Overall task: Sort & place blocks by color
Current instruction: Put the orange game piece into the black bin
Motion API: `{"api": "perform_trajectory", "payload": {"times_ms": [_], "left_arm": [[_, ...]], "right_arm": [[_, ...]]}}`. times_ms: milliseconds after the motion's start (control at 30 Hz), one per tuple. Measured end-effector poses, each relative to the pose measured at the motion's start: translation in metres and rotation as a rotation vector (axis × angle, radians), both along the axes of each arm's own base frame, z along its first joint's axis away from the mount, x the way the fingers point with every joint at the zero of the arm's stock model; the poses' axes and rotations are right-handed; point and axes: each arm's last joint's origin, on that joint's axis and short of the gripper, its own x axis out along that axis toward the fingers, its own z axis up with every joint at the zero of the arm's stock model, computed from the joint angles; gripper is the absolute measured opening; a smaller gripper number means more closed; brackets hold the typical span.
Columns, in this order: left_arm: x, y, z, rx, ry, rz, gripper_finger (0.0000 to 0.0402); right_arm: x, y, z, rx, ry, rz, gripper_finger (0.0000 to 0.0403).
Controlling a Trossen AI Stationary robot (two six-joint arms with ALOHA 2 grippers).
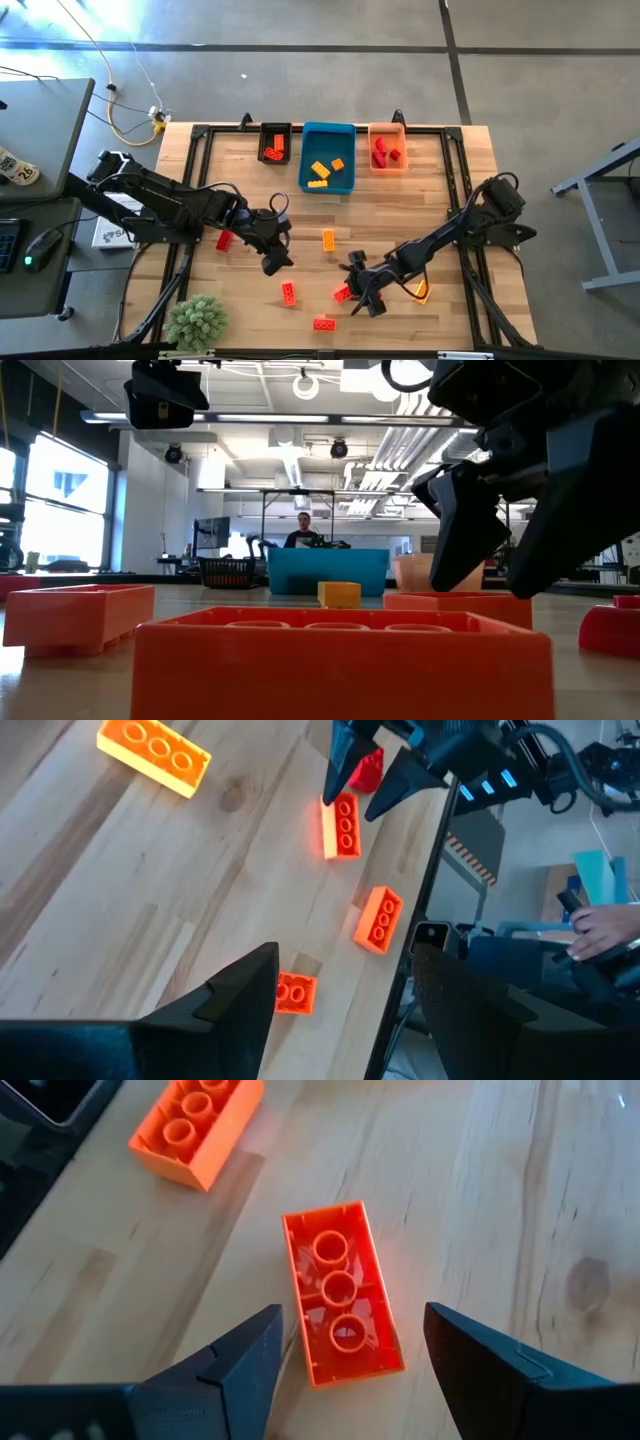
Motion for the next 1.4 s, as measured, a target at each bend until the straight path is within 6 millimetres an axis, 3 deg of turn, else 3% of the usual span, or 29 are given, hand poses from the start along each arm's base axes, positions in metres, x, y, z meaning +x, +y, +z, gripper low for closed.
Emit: {"api": "perform_trajectory", "payload": {"times_ms": [500,867,1400], "left_arm": [[0.0,0.002,0.0,0.036,-0.007,0.036,0.022],[0.001,0.004,0.0,0.089,-0.018,0.051,0.022],[0.003,0.019,0.0,0.114,-0.022,0.08,0.022]], "right_arm": [[0.003,0.003,-0.017,0.008,0.033,0.014,0.0226],[0.006,0.004,-0.015,0.031,-0.003,0.011,0.011],[0.011,0.002,-0.01,0.103,-0.035,-0.106,0.0108]]}}
